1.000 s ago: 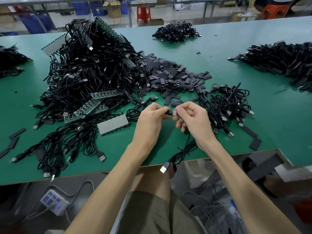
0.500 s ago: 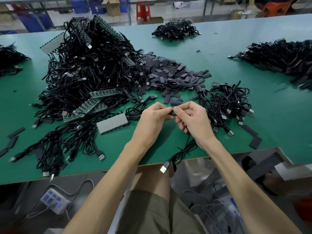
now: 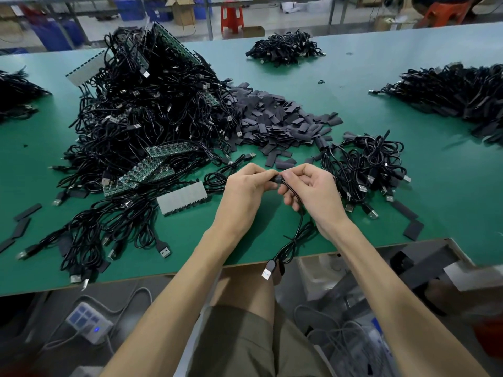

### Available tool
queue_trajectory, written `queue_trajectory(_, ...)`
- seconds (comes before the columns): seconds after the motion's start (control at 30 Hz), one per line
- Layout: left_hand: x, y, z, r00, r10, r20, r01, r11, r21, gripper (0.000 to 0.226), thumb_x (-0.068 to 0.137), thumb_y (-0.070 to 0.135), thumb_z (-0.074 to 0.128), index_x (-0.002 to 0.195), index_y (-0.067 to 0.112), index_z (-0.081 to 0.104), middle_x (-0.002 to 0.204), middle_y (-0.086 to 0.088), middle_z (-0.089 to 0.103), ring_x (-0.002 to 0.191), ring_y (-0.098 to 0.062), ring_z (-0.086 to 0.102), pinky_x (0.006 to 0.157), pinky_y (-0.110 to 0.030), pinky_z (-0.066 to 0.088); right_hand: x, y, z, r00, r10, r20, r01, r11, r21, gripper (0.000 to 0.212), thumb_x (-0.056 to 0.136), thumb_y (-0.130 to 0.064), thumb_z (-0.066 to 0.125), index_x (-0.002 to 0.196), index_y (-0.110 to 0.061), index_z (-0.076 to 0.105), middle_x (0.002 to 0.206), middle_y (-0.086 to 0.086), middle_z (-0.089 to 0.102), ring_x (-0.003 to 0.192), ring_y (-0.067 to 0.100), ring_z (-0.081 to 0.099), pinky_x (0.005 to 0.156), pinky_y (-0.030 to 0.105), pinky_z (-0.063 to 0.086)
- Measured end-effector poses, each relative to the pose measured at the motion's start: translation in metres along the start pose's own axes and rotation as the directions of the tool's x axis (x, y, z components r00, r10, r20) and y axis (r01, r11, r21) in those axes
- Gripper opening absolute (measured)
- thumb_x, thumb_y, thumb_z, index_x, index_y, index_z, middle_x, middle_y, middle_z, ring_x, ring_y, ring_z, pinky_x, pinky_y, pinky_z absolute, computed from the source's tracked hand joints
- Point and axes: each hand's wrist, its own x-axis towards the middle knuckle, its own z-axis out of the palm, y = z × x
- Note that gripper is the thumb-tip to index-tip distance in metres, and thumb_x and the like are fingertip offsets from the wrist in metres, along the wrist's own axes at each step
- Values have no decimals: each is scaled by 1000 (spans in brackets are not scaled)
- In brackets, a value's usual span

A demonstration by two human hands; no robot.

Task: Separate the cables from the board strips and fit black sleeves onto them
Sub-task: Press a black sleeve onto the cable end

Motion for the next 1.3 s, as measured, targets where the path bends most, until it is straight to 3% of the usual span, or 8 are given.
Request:
queue_trajectory(0.1, -2, 1, -2, 1000, 19, -15, -20, 996, -85, 25, 90, -11, 66, 110, -1, 76, 95, -4, 65, 84, 16, 61, 81, -3, 46, 0, 0, -1, 1000, -7, 16, 7, 1000, 8, 13, 103, -13, 63, 96, -2, 67, 70, 7, 72, 53, 16, 61, 45, 24, 45)
queue_trajectory(0.27, -2, 2, -1, 1000, 21, 14, -19, 995, -101, 24, 94, -8, 63, 111, 1, 77, 98, -2, 65, 78, 2, 65, 84, -13, 54, -1, -1, -2, 1000, 1, 29, -2, 1000, 21, 11, 103, -12, 63, 95, -5, 66, 68, 5, 70, 53, 15, 60, 45, 23, 45)
queue_trajectory(0.4, -2, 0, 0, 1000, 18, 9, -17, 992, -125, 24, 93, -9, 64, 110, 1, 77, 98, -3, 66, 76, 11, 65, 83, -13, 54, -2, -1, -2, 1000, 5, 29, -5, 1000, 18, 11, 102, -12, 63, 95, -5, 66, 68, 5, 70, 53, 15, 59, 46, 23, 46)
queue_trajectory(0.53, 1, -1, -3, 1000, -4, 3, 4, 990, -139, 25, 87, 1, 75, 110, 9, 79, 97, -3, 71, 86, -7, 65, 86, -18, 51, -2, -3, -1, 1000, 15, 19, -16, 1000, 24, 11, 102, -13, 63, 95, -6, 67, 69, 5, 71, 54, 14, 60, 46, 23, 46)
queue_trajectory(0.63, 2, -3, -7, 991, -131, 13, 129, 943, -307, 27, 87, 7, 77, 112, 16, 77, 95, 3, 74, 79, -9, 64, 71, -24, 53, -2, -4, 0, 999, 33, -13, -32, 999, 37, 10, 103, -11, 62, 95, -7, 65, 68, 4, 71, 53, 13, 59, 46, 22, 45)
queue_trajectory(0.77, 3, -4, -10, 965, -258, 56, 244, 790, -563, 18, 93, -1, 68, 108, 7, 74, 88, -1, 75, 71, -14, 68, 52, -26, 52, -3, -6, -1, 997, 41, -72, -36, 997, 66, 9, 103, -10, 60, 95, -9, 65, 67, 1, 70, 53, 10, 58, 46, 20, 45)
queue_trajectory(0.97, 0, -3, -12, 956, -283, 74, 271, 761, -589, 14, 95, 0, 66, 106, 3, 74, 93, -8, 76, 75, -21, 74, 39, -26, 48, -4, -8, -1, 998, 36, -50, -34, 999, 35, 9, 104, -11, 60, 96, -9, 64, 67, 2, 70, 54, 11, 58, 47, 21, 45)
queue_trajectory(1.3, 0, -6, -11, 962, -261, 75, 252, 753, -607, 12, 96, 4, 68, 105, 5, 75, 91, -11, 75, 77, -25, 74, 36, -26, 46, -4, -8, -2, 1000, 18, -7, -18, 1000, 17, 8, 104, -7, 59, 98, -8, 63, 68, 2, 70, 54, 13, 58, 47, 22, 44)
